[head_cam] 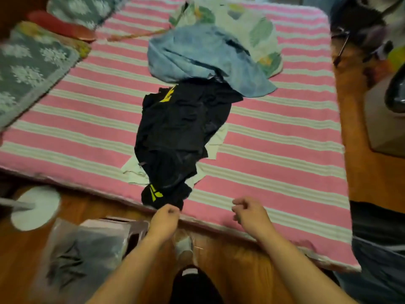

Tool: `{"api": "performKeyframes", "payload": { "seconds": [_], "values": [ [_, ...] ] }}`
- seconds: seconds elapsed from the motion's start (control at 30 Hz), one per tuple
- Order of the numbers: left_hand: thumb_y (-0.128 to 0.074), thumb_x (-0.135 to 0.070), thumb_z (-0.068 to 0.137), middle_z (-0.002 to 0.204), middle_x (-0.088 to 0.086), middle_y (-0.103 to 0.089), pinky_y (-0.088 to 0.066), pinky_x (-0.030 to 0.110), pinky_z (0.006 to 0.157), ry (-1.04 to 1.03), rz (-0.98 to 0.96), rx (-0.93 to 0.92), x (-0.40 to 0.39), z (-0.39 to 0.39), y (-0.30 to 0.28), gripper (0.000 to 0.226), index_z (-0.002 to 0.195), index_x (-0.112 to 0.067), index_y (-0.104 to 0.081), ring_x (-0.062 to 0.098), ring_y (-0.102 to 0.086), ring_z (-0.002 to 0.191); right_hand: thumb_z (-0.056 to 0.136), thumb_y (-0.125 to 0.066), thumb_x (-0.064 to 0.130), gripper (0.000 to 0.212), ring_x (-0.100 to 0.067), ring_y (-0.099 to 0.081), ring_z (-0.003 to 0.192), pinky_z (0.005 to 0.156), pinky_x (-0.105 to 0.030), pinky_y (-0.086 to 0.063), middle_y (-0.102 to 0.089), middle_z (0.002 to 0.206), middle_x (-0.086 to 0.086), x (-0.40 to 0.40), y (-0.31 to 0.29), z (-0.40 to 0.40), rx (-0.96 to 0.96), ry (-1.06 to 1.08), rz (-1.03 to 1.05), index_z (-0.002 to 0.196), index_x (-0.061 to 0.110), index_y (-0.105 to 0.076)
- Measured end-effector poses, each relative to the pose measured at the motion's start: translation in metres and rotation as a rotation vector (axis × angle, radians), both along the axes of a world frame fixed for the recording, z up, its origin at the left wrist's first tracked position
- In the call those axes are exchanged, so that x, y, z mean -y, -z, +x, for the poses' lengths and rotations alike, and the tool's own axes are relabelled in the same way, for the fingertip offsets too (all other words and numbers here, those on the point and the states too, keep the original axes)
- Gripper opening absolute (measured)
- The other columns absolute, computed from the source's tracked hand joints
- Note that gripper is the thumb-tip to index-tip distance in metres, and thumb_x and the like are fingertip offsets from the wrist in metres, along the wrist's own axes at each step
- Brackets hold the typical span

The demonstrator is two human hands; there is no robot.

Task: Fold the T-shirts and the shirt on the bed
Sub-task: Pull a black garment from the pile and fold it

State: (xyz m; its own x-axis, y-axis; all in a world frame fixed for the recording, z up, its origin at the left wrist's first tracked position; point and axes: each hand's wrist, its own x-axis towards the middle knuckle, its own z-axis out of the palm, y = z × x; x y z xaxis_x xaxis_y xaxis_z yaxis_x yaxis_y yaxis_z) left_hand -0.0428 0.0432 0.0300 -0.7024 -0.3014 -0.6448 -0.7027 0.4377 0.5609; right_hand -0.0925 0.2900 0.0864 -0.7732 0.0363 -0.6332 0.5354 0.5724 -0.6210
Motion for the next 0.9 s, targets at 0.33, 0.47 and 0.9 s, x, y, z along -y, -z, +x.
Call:
{"api": "performKeyframes", "payload": {
  "seconds": [0.33, 0.47, 0.9],
  "values": [
    [-0.055, -0.017, 0.098, 0.167, 0.007, -0.014, -0.051, 0.037, 0.089, 0.744, -0.37, 0.06, 0.089, -0.094, 0.083, 0.058, 0.15, -0.031, -0.033, 0.031, -0.055, 0.126, 0.101, -0.056, 0.016, 0.013, -0.019, -0.066, 0.093, 0.089, -0.036, -0.057, -0.067, 0.096, 0.001, 0.113, 0.0, -0.044, 0.198, -0.044, 0.084, 0.095, 0.025, -0.063],
    [-0.052, -0.024, 0.1, 0.157, 0.01, -0.029, -0.047, 0.038, 0.092, 1.034, -0.438, 0.094, 0.104, -0.115, 0.085, 0.024, 0.122, -0.023, -0.06, 0.026, -0.061, 0.113, 0.099, -0.056, 0.01, 0.015, -0.027, -0.068, 0.093, 0.083, -0.037, -0.057, -0.068, 0.095, -0.004, 0.11, 0.004, -0.058, 0.258, 0.029, 0.113, 0.092, 0.021, -0.064],
    [-0.034, -0.012, 0.107, 0.142, 0.022, -0.042, -0.036, 0.017, 0.107, -0.188, -0.285, -0.821, 0.268, -0.301, -0.172, 0.039, 0.135, 0.0, -0.057, 0.021, -0.054, 0.121, 0.099, -0.045, -0.003, 0.022, -0.022, -0.059, 0.068, 0.061, -0.032, -0.047, -0.064, 0.089, -0.015, 0.142, -0.033, -0.139, 0.229, 0.109, 0.007, 0.088, 0.007, -0.061]
  ]
}}
